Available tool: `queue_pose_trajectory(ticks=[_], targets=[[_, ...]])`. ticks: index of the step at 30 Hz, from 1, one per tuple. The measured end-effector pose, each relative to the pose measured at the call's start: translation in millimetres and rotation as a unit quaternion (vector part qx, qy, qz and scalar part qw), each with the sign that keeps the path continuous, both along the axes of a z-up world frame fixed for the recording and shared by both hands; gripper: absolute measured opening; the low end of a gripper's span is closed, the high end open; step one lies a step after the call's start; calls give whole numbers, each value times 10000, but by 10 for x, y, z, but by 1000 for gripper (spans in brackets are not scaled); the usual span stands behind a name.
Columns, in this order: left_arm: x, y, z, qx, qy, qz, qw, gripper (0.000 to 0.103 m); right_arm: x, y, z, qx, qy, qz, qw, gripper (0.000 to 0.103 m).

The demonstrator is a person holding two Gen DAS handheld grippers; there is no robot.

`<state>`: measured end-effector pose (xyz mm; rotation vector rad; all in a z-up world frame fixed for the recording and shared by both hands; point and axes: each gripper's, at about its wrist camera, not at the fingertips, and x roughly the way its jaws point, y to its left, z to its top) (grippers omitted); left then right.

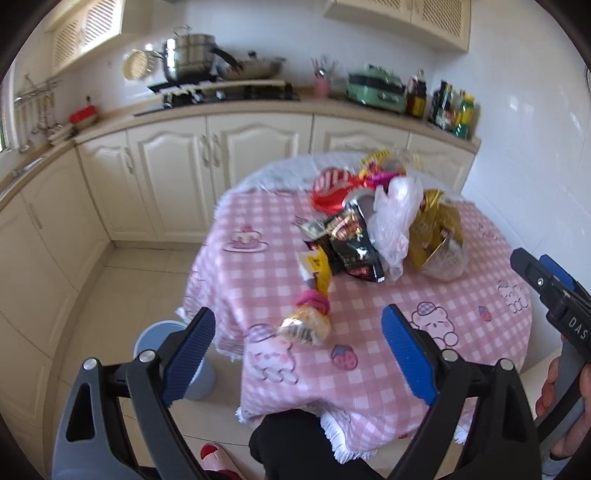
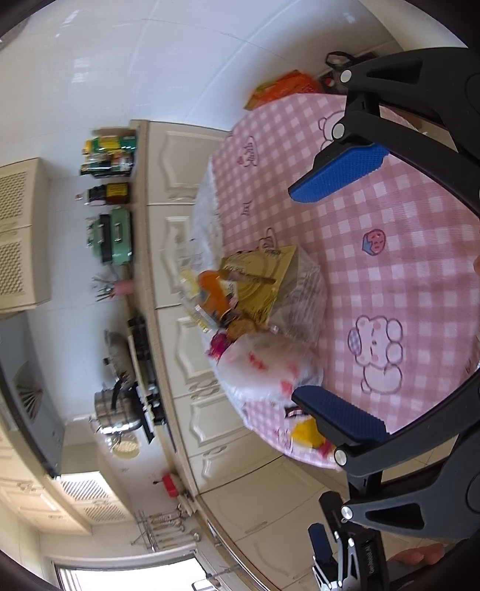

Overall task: Collect trash
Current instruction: 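Grasp the clear wrapper with the left tool while the right tool grasps the gold chip bag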

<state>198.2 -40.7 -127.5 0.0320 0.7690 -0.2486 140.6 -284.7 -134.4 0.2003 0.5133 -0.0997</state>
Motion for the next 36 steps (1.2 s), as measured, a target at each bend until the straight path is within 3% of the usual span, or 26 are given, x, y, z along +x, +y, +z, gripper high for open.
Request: queue_pose_trajectory(ticks=[3,9,14,18,24,27,30,36], targets=[[224,-140,-184,165,254,-163,9994,89,143,-96,-112,94,150,-86,9998,97],[481,-263,-489,318,791,-389,9956,35,443,-198,-254,268,341,-123,9990,97],[478,-248,-357,198,471,-377,9980,32,678,-289,-265,729,306,-155,9967,97],[447,-207,-136,85,113,-324,9994,31,888,-251,-266,757,362,-208,9963,97],[475,-166,-28,-84,-21,-318,9995,31,1207,-342,-520,964,1034,-183,9898,97],[466,-148,8,-237,-86,-315,9992,31,1162,-440,-561,1123,1014,-228,9882,72],[419,-156,35,-334,-156,-394,9985,31,1061,-426,-500,982,888,-191,9910,37],[309,-102,168,-591,-363,-524,9962,31,735,-411,-313,529,439,-537,9962,29]])
